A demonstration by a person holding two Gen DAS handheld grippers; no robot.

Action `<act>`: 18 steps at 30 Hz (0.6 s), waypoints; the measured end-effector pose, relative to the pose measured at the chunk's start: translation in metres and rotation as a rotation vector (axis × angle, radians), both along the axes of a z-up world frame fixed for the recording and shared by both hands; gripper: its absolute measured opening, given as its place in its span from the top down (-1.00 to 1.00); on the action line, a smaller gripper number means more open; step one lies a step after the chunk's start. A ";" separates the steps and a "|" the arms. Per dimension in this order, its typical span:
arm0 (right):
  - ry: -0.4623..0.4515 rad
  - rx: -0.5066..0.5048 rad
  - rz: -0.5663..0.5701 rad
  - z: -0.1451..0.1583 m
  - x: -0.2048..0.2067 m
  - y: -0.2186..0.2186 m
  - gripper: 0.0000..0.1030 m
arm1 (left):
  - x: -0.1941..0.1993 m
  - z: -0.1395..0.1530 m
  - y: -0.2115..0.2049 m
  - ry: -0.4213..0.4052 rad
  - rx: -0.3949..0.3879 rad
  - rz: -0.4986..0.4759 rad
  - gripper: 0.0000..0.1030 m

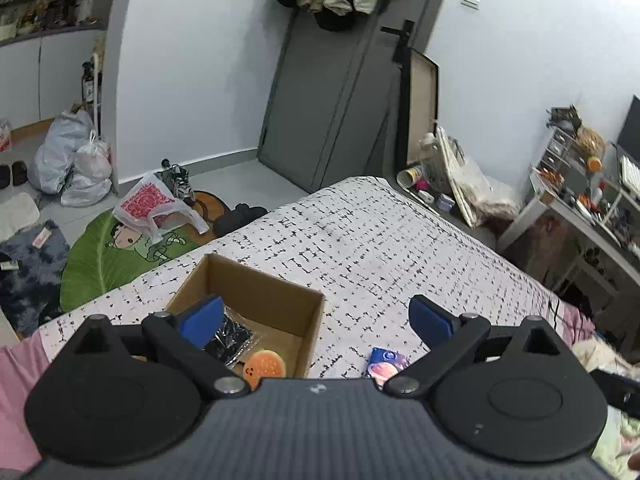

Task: Organize soft objects
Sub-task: 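Move the left tool to the light-blue plush and grasp it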

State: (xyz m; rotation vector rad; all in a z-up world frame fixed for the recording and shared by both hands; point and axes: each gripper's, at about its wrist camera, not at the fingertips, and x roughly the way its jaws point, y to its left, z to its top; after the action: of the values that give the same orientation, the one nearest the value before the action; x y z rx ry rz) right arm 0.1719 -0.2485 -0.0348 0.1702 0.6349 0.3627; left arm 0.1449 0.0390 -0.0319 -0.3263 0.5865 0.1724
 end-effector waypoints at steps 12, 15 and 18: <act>0.060 0.087 -0.075 -0.026 -0.003 -0.050 -1.00 | -0.008 0.010 -0.042 -0.001 0.079 -0.040 -0.91; 0.074 0.101 -0.081 -0.032 -0.003 -0.059 -1.00 | -0.008 0.009 -0.051 0.007 0.060 -0.055 -0.91; 0.090 0.115 -0.080 -0.039 -0.003 -0.065 -1.00 | -0.008 0.007 -0.063 0.019 0.075 -0.067 -0.91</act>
State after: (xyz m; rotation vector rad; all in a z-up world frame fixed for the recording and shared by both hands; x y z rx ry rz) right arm 0.1693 -0.3130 -0.0738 0.3224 0.6945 0.3156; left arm 0.1370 -0.0244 -0.0253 -0.2325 0.6074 0.1329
